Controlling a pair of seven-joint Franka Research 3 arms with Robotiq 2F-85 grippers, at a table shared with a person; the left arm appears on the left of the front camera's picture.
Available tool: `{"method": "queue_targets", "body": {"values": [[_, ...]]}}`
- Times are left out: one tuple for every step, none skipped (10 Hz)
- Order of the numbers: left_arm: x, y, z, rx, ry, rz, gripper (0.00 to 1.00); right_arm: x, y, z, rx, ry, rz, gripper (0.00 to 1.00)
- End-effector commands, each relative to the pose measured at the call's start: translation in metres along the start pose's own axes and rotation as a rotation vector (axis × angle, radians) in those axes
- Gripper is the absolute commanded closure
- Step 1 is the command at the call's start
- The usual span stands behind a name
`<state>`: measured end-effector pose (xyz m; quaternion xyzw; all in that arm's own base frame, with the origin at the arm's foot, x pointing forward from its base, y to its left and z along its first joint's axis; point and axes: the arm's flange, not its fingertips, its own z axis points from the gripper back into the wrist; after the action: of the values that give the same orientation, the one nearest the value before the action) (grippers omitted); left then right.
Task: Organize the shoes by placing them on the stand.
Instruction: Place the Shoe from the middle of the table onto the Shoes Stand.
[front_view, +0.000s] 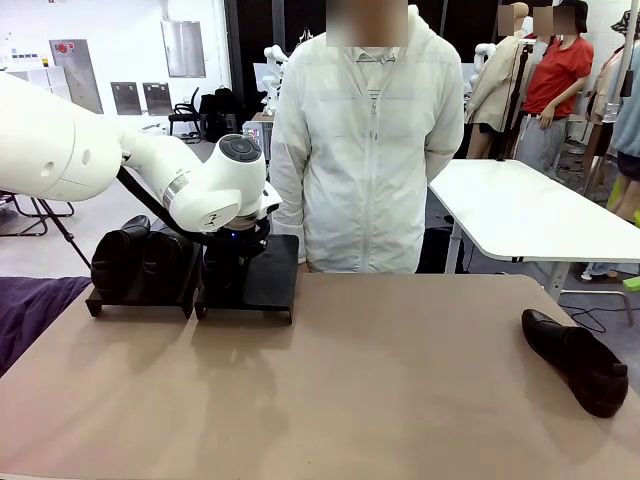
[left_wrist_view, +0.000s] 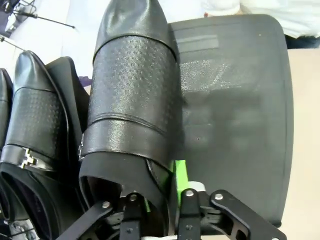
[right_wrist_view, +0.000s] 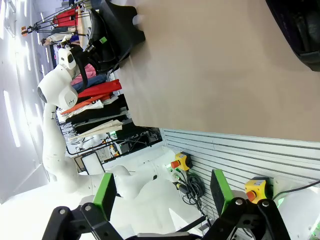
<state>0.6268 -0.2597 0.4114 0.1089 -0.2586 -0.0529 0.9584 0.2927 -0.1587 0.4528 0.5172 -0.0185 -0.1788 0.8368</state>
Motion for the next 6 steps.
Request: {"method": "queue_targets", "body": {"values": [[0.002, 0.004, 0.007, -0.006, -0.011, 0.048, 0.0, 0.0, -0.001, 0.003, 0.0, 0.009, 0.022, 0.0], [0.001, 0.006, 0.011, -0.006, -0.018, 0.054, 0.0, 0.0, -0.001, 0.003, 0.0, 0.009, 0.022, 0.0], [-0.001, 0.008, 0.018, -0.025, -0.027, 0.058, 0.0, 0.0, -0.001, 0.003, 0.0, 0.009, 0.022, 0.0], [-0.004, 0.011, 0.031, -0.03, -0.034, 0.059, 0.0, 0.0, -0.001, 0.003, 0.0, 0.009, 0.022, 0.0], [-0.01, 0.018, 0.049, -0.038, 0.026, 0.07, 0.0, 0.0, -0.001, 0.003, 0.0, 0.009, 0.022, 0.0], [-0.018, 0.028, 0.071, -0.069, 0.093, 0.09, 0.0, 0.0, -0.001, 0.003, 0.0, 0.009, 0.022, 0.0]]}}
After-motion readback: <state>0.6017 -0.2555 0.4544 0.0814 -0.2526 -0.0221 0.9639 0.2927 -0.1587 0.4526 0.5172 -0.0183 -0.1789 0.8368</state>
